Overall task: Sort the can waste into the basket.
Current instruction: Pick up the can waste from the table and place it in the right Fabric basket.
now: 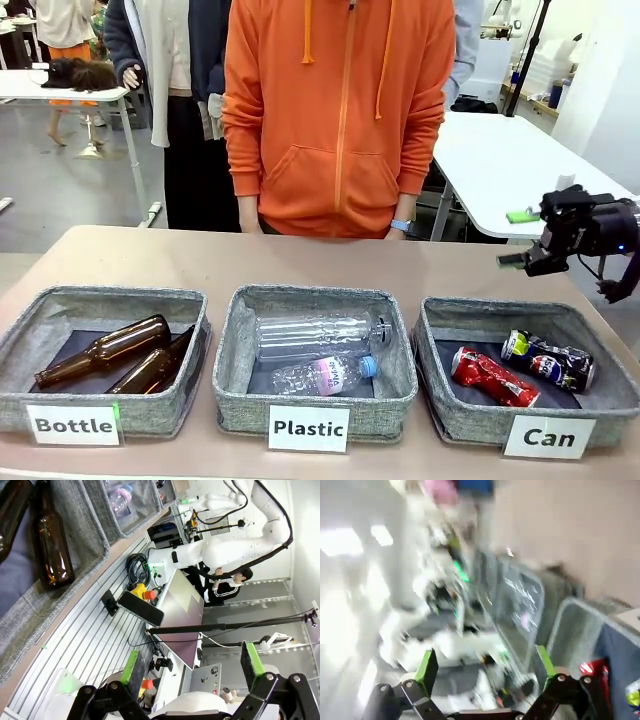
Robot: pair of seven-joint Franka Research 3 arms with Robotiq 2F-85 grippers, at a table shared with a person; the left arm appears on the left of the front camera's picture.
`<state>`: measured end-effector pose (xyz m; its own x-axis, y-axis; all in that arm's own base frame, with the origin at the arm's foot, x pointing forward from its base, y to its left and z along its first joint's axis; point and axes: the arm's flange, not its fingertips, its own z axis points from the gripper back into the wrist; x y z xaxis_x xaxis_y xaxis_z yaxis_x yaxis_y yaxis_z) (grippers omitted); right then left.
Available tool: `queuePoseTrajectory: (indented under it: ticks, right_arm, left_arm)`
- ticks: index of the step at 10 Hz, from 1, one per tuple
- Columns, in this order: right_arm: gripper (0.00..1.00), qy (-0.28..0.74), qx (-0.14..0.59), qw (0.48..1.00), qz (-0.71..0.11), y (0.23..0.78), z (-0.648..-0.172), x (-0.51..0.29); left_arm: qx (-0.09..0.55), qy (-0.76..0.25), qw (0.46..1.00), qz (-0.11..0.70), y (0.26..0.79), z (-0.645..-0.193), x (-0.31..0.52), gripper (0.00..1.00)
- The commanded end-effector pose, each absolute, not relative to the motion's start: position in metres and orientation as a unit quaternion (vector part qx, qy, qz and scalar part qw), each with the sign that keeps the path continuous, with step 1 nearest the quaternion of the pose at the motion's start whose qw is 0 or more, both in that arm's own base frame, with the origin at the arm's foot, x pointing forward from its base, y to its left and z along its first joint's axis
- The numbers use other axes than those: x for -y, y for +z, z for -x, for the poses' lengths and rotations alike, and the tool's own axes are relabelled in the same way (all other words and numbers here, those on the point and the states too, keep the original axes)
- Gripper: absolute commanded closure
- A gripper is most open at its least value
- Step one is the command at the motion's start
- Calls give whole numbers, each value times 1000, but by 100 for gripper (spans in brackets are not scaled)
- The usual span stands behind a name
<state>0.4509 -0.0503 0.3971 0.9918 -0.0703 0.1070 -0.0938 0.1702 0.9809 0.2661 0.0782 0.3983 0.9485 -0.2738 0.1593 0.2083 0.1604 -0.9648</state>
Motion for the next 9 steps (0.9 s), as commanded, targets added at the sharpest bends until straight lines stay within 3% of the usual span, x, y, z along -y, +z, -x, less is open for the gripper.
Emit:
queuePoseTrajectory:
  ticks: [1,2,9]
  right_arm:
    - [0,-45,165,687,-706,415,-431,30]
    - [0,8,64,762,-644,397,-451,50]
    - [0,8,64,762,-644,397,-451,50]
  left_arm:
    - [-23,-168,757,631,398,-262,-79,0]
    - [-23,-168,757,631,398,-262,-79,0]
    - [-23,-168,757,631,398,-262,-79,0]
